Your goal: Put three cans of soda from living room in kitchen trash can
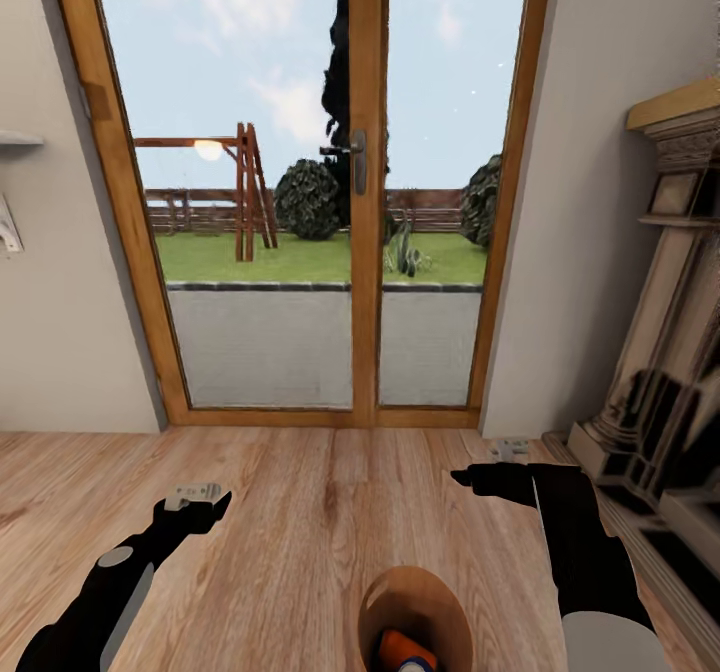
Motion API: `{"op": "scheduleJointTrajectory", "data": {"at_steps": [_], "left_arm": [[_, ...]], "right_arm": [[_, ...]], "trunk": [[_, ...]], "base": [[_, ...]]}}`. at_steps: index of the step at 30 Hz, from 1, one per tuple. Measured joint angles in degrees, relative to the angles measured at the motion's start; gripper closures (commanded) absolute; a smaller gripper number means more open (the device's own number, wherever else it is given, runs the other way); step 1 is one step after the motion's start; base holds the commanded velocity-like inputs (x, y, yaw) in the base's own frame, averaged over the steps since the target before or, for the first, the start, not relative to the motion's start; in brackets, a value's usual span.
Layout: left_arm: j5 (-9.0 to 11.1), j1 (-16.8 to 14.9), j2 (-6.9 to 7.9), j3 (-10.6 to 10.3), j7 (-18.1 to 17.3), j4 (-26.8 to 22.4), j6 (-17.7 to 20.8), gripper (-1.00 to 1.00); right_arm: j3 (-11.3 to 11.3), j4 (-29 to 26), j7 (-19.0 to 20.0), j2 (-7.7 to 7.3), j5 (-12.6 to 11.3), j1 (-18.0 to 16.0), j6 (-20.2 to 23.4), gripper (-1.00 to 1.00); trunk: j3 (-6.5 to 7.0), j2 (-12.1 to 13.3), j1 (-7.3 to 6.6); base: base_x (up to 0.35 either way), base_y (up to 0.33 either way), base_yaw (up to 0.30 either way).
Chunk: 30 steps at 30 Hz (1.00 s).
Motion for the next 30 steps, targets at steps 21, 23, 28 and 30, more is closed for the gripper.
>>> {"op": "scheduleJointTrajectory", "data": {"at_steps": [21,23,28,30], "left_arm": [[0.1,0.0,0.0,0.0,0.1,0.0,0.1,-1.0],[0.1,0.0,0.0,0.0,0.2,0.0,0.1,-1.0],[0.1,0.0,0.0,0.0,0.4,0.0,0.1,-1.0],[0.1,0.0,0.0,0.0,0.4,0.0,0.1,-1.0]], "right_arm": [[0.3,-0.4,0.0,1.06,-0.1,0.0,0.6,-1.0],[0.3,-0.8,0.1,1.37,-0.1,0.0,0.7,-1.0],[0.5,-3.2,0.4,2.36,-1.0,0.0,0.8,-1.0],[0.5,-3.3,0.5,2.44,-1.1,0.0,0.8,-1.0]], "trunk": [[4.71,0.3,-0.54],[5.2,0.3,-0.59],[6.23,0.4,-0.72],[6.55,0.4,-0.77]], "base": [[0.0,0.0,0.0],[0.0,0.0,0.0],[0.0,0.0,0.0],[0.0,0.0,0.0]]}}
